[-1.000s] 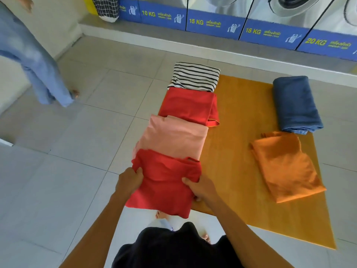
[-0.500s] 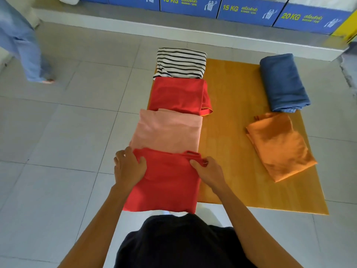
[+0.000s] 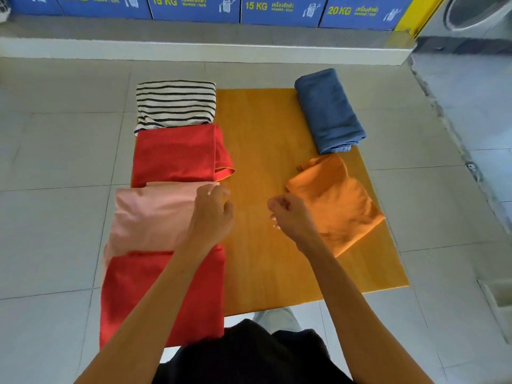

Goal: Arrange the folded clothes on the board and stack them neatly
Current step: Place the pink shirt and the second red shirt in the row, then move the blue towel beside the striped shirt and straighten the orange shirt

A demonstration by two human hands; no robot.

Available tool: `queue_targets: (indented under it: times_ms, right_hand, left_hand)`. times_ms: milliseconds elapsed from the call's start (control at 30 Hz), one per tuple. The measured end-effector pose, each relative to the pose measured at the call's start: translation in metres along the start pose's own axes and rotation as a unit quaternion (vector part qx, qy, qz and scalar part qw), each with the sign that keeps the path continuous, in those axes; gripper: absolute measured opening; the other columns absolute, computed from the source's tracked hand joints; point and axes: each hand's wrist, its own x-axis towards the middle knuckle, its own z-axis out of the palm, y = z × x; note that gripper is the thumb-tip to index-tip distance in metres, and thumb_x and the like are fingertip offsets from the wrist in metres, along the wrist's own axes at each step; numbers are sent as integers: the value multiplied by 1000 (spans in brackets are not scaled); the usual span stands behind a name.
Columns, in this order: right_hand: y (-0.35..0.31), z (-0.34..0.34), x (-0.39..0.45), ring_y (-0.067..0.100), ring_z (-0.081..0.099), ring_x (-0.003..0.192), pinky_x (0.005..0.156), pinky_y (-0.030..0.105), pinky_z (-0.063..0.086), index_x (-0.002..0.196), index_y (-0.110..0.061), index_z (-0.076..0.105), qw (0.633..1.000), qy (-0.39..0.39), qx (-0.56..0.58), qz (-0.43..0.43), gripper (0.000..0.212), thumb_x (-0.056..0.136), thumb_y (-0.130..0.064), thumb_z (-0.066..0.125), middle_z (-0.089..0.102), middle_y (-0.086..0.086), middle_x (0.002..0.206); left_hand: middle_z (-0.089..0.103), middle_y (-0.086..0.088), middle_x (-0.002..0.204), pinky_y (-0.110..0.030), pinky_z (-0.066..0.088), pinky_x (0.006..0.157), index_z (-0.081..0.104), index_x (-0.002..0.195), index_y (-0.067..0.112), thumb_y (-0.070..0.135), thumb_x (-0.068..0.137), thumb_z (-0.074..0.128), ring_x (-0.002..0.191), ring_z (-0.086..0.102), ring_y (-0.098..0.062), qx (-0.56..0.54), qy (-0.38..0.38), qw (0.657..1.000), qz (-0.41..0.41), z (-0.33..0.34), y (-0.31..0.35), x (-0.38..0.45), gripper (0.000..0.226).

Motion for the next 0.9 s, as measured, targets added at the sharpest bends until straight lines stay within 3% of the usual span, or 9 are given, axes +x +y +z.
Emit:
queue_targets:
  times_ms: [67, 233, 400, 467, 600, 667, 733, 800, 900]
  right_hand:
    - [0, -27, 16, 28, 67, 78, 77, 54, 56, 88, -11, 70, 1000, 10, 27, 1, 13, 93, -21, 63, 67, 7, 80]
    - [9, -98, 59, 31, 73, 84, 77, 55, 60, 81, -20, 68, 996, 50, 68, 23, 13, 89, -30, 64, 72, 3, 78]
    - [17, -163, 110, 29, 72, 82, 78, 48, 63, 89, -9, 67, 989, 70, 115, 54, 16, 95, -22, 60, 67, 5, 76]
    - [20, -180, 139, 25, 62, 75, 76, 49, 63, 92, 5, 63, 984, 88, 139, 69, 29, 94, -24, 59, 59, 9, 78]
    - [19, -196, 205, 20, 62, 84, 63, 34, 56, 105, -8, 61, 956, 76, 228, 166, 39, 96, -46, 58, 63, 9, 95]
    - [18, -195, 245, 23, 65, 91, 75, 37, 57, 117, -11, 55, 943, 69, 260, 198, 54, 93, -59, 56, 66, 14, 114]
    - [9, -190, 273, 31, 64, 112, 96, 43, 55, 135, -9, 46, 937, 73, 248, 235, 76, 88, -67, 57, 60, 15, 131]
    - [-1, -184, 289, 35, 56, 126, 102, 42, 50, 144, -10, 35, 943, 110, 191, 249, 81, 87, -61, 63, 52, 15, 139]
    - [-7, -180, 308, 34, 59, 118, 88, 40, 53, 145, -14, 35, 958, 166, 140, 186, 73, 88, -40, 71, 49, 16, 136]
  left_hand:
    - [60, -19, 120, -26, 31, 100, 65, 114, 3, 3, 85, 55, 120, 49, -32, 8, -10, 1000, 18, 18, 21, 19, 31]
    - [62, -15, 118, -29, 35, 98, 66, 113, 5, 5, 89, 54, 117, 52, -30, 19, -56, 998, 36, 68, 76, 62, 27]
    - [60, -16, 122, -27, 38, 101, 64, 116, 8, 4, 92, 46, 120, 51, -27, 28, -114, 992, 42, 111, 119, 111, 30]
    - [58, -14, 125, -25, 40, 98, 64, 118, 11, 8, 94, 44, 118, 54, -24, 30, -128, 991, 30, 124, 132, 128, 31]
    - [53, -6, 132, -21, 39, 90, 62, 121, 20, 18, 98, 41, 110, 54, -12, 23, -148, 989, -13, 138, 149, 152, 31]
    - [53, -3, 132, -19, 39, 86, 61, 122, 20, 19, 99, 42, 105, 52, -7, 11, -143, 989, -35, 141, 152, 162, 30]
    - [55, -4, 132, -21, 40, 87, 62, 122, 16, 17, 100, 43, 110, 52, -9, 2, -131, 990, -51, 141, 153, 171, 29]
    - [57, -3, 130, -23, 41, 87, 62, 122, 14, 16, 100, 43, 116, 54, -14, -2, -126, 990, -68, 139, 150, 179, 29]
    - [58, 1, 130, -23, 41, 86, 62, 121, 16, 17, 100, 44, 115, 54, -12, -19, -117, 987, -110, 134, 135, 190, 27]
